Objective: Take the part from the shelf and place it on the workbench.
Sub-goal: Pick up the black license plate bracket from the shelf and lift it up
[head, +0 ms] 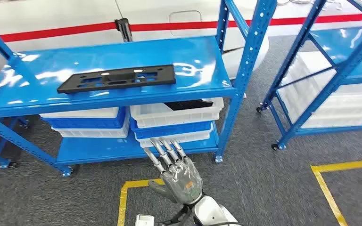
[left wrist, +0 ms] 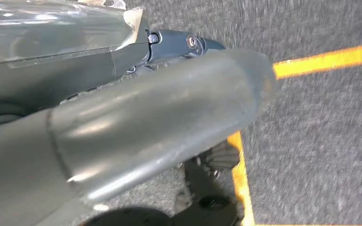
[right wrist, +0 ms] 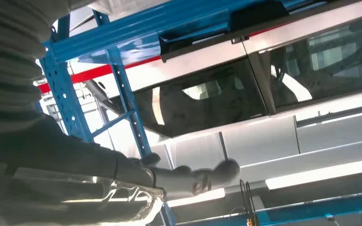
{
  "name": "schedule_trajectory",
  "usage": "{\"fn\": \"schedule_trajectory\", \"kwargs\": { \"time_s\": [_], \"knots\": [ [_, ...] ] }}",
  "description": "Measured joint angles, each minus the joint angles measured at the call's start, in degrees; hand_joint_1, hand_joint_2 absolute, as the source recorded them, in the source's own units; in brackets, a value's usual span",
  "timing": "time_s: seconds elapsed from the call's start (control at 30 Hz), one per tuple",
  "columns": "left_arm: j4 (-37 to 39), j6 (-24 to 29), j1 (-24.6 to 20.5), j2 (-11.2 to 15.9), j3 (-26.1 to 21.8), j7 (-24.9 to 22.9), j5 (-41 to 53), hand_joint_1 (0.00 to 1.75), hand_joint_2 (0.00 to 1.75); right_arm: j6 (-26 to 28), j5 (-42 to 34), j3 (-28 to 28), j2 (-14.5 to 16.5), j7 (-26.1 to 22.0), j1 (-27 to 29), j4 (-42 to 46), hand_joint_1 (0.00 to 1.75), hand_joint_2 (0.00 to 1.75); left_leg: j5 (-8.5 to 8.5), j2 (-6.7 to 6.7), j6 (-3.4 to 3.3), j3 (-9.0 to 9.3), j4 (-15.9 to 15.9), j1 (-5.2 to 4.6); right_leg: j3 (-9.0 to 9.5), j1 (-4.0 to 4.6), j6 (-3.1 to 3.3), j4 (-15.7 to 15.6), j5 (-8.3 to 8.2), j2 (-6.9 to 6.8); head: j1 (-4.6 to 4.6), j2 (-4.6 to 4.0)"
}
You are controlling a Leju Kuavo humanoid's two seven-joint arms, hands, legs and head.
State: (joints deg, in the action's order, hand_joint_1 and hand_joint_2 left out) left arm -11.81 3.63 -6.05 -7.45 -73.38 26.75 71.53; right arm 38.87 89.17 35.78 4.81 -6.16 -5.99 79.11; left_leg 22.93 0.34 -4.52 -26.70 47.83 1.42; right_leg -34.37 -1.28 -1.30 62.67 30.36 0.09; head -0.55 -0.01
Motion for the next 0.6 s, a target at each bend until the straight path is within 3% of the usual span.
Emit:
{"fn": "schedule_trajectory", "kwargs": {
  "time_s": [0.07, 0.13, 0.23, 0.27, 0.3, 0.33, 0.37, 0.4, 0.47, 0.5, 0.57, 0.6],
  "knots": [
    [0.0, 0.0, 0.0, 0.0, 0.0, 0.0, 0.0, 0.0, 0.0, 0.0, 0.0, 0.0, -0.1, 0.0, 0.2, 0.0, 0.0, 1.75, 0.1, -0.28, 0.51, -0.09, 0.0, 0.36, -1.65, -0.45, -0.35, 3.3, 1.24, 0.0, 0.01, -0.01],
    [0.0, -0.1, 0.1, -0.1, 0.0, 0.0, 0.0, 0.0, 0.0, -0.1, 0.1, -0.1, -0.3, 0.1, 0.5, 0.0, 0.0, 1.75, 0.41, -0.98, 1.93, -0.38, 0.5, 1.35, -2.86, -1.64, -1.78, 6.0, 1.93, -0.01, -0.01, -0.01],
    [0.0, -0.1, 0.3, -0.1, 0.0, -0.1, 0.0, 0.0, 0.0, -0.5, 0.3, -0.1, -0.4, 0.1, 0.5, 0.0, 0.0, 1.75, 2.43, -2.36, 5.42, -2.36, 4.7, 3.31, 1.04, -3.99, -5.55, -0.6, -0.62, 0.77, 0.23, -0.01],
    [-0.1, -0.1, 0.2, 0.0, 0.0, -0.2, 0.0, 0.0, 0.0, -0.8, 0.4, -0.2, -0.3, 0.1, 0.6, 0.0, 0.0, 1.75, 3.63, -2.77, 6.67, -3.51, 7.1, 3.78, 1.79, -4.43, -5.76, -1.8, -0.59, 1.37, 0.49, -0.01],
    [-0.1, -0.1, 0.2, 0.1, 0.0, -0.2, 0.0, 0.0, 0.0, -1.2, 0.5, -0.2, -0.2, 0.1, 0.7, 0.1, 0.0, 1.75, 4.57, -3.12, 7.64, -4.53, 9.0, 4.0, 1.82, -4.56, -5.33, -1.6, -0.05, 1.84, 0.59, -0.01],
    [-0.1, 0.0, 0.2, 0.1, 0.0, -0.2, 0.0, 0.0, 0.0, -1.6, 0.6, -0.3, 0.0, 0.0, 0.9, 0.2, 0.0, 1.75, 5.13, -3.36, 8.26, -5.26, 10.2, 4.13, 1.34, -4.38, -4.42, -0.4, 0.77, 2.12, 0.52, -0.01],
    [-0.1, 0.0, 0.2, 0.1, 0.0, -0.3, 0.0, 0.0, 0.0, -1.8, 0.6, -0.3, 0.2, 0.0, 1.0, 0.3, 0.0, 1.75, 5.34, -3.51, 8.52, -5.6, 10.8, 4.37, 1.16, -4.29, -3.41, 0.1, 1.03, 1.87, 0.33, -0.01],
    [0.0, 0.0, 0.3, 0.0, 0.0, -0.3, 0.0, 0.0, 0.0, -2.0, 0.7, -0.4, 0.5, -0.1, 1.0, 0.3, 0.0, 1.75, 5.24, -3.43, 8.54, -5.71, 10.8, 4.48, 1.05, -4.06, -2.83, 0.5, 1.11, 1.57, -0.04, -0.01],
    [0.0, 0.1, 0.3, 0.0, 0.0, -0.5, 0.0, 0.0, 0.0, -2.1, 0.7, -0.5, 1.1, -0.2, 0.9, 0.3, 0.0, 1.75, 6.19, -2.21, 8.08, -6.81, 13.0, 4.45, 1.18, -3.58, -2.25, 0.5, 1.08, 0.95, -0.56, -0.01],
    [0.0, 0.1, 0.2, 0.0, 0.0, -0.6, 0.0, 0.0, 0.0, -2.2, 0.7, -0.5, 1.3, -0.2, 0.8, 0.4, 0.0, 1.75, 7.42, -1.43, 7.67, -8.21, 15.6, 4.15, 1.29, -3.28, -2.06, 0.5, 1.08, 0.57, -0.78, -0.01],
    [0.0, 0.2, 0.2, 0.0, 0.0, -0.6, -0.1, 0.0, 0.0, -2.3, 0.7, -0.6, 1.6, -0.4, 0.7, 0.3, 0.0, 1.75, 10.41, -0.54, 6.74, -12.53, 23.5, 3.2, 1.4, -2.63, -1.84, 0.4, 1.22, -0.3, -0.95, -0.01],
    [0.0, 0.2, 0.2, 0.0, 0.0, -0.6, -0.1, 0.0, 0.0, -2.3, 0.7, -0.6, 1.7, -0.6, 0.7, 0.3, 0.0, 1.75, 11.08, -0.49, 6.3, -14.34, 26.5, 2.77, 1.46, -2.28, -1.67, 0.4, 1.33, -0.69, -1.0, -0.01]
  ]
}}
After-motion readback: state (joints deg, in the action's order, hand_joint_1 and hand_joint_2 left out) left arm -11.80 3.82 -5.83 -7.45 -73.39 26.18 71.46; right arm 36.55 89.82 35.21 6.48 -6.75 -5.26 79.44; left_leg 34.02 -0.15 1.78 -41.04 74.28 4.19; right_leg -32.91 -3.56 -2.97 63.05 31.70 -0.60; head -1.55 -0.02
